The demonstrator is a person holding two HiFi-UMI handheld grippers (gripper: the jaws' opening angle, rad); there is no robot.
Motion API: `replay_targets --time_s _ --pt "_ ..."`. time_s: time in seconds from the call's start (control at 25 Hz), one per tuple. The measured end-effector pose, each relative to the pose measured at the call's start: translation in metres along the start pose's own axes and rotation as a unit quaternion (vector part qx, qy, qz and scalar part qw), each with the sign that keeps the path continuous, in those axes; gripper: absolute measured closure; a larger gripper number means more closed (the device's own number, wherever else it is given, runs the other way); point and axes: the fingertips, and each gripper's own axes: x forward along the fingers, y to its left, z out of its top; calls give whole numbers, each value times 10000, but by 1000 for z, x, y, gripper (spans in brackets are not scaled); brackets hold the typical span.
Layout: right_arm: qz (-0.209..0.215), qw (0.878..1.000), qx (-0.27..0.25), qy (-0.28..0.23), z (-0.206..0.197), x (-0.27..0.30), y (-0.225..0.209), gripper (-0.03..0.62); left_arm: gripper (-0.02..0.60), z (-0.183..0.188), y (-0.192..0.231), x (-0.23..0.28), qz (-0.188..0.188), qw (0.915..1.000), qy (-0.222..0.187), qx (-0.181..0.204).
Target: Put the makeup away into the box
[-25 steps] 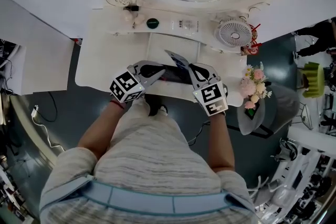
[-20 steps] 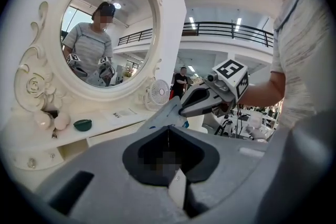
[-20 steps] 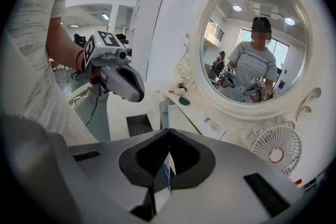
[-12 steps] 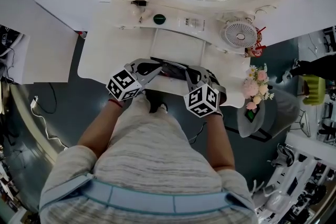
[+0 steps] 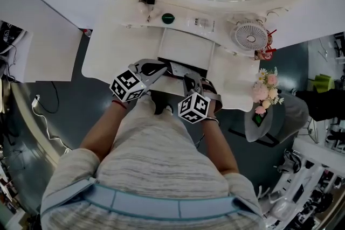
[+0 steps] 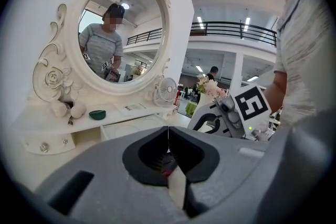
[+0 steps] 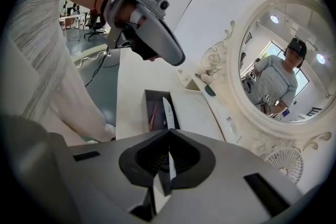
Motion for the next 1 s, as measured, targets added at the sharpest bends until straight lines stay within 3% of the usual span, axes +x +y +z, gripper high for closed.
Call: replay_targets --time_s 0.32,0.68,1.0 --pt "451 9990 50 20 2 19 28 585 568 -3 2 -1 -13 10000 34 -14" --pt "589 9981 -8 169 -1 46 30 585 568 -5 9 -2 10 10000 64 -39" --pt "602 9968 526 37 9 53 15 585 568 -4 13 -2 -29 10000 88 -36"
